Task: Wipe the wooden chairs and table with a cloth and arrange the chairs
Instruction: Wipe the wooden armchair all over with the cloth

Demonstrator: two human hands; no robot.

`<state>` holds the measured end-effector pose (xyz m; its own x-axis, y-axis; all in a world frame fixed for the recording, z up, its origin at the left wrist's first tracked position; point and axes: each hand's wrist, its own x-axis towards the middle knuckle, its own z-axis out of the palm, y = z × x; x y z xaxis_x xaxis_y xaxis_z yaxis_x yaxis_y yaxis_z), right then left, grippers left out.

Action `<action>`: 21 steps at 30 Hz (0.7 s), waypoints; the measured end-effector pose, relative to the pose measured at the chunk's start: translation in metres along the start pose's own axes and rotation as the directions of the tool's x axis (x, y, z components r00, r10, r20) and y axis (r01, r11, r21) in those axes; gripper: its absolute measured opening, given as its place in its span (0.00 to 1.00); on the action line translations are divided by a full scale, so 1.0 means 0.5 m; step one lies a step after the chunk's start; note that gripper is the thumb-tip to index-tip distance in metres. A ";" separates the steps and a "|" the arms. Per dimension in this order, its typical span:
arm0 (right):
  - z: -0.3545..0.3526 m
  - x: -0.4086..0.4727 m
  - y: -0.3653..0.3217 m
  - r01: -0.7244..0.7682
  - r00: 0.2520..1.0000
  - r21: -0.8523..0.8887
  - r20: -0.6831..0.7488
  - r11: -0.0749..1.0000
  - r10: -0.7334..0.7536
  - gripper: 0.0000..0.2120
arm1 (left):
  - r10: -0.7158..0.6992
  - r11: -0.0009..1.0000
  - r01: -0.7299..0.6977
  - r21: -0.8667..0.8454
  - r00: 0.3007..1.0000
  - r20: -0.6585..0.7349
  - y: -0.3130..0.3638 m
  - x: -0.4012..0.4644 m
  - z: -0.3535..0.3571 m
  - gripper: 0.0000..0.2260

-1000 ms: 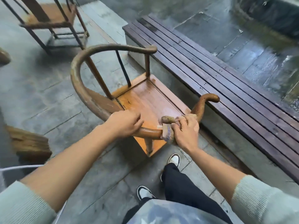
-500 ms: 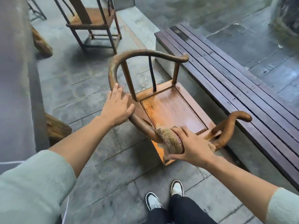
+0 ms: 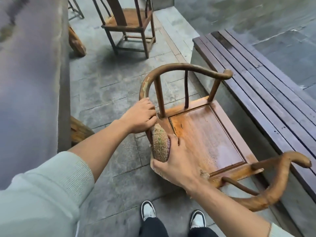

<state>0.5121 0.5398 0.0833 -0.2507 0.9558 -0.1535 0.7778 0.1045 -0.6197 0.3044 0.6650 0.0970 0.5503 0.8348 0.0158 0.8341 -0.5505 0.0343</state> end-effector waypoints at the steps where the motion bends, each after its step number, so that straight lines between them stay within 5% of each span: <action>1: 0.003 0.013 -0.011 -0.017 1.000 0.012 0.010 1.000 0.017 0.44 | -0.014 1.000 0.014 -0.013 1.000 -0.025 -0.025 0.003 0.002 0.20; 7: 0.018 0.094 -0.071 -0.092 0.996 -0.046 -0.023 0.995 0.091 0.44 | 0.053 0.994 -0.060 -0.094 0.996 -0.075 -0.163 0.066 0.019 0.20; 14: 0.058 0.231 -0.192 -0.313 0.939 -0.163 -0.203 0.936 0.278 0.41 | 0.340 0.935 -0.336 -0.111 0.940 0.027 -0.279 0.185 0.023 0.20; 21: 0.057 0.354 -0.251 -0.480 0.860 0.063 -0.163 0.875 0.483 0.34 | 0.420 0.843 -0.409 -0.348 0.906 -0.049 -0.402 0.278 0.043 0.19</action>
<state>0.3538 0.6883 0.1119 0.2540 0.9174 -0.3065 0.7644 -0.3846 -0.5175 0.2139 0.8916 0.0710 0.8470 0.5259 0.0778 0.4653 -0.8040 0.3702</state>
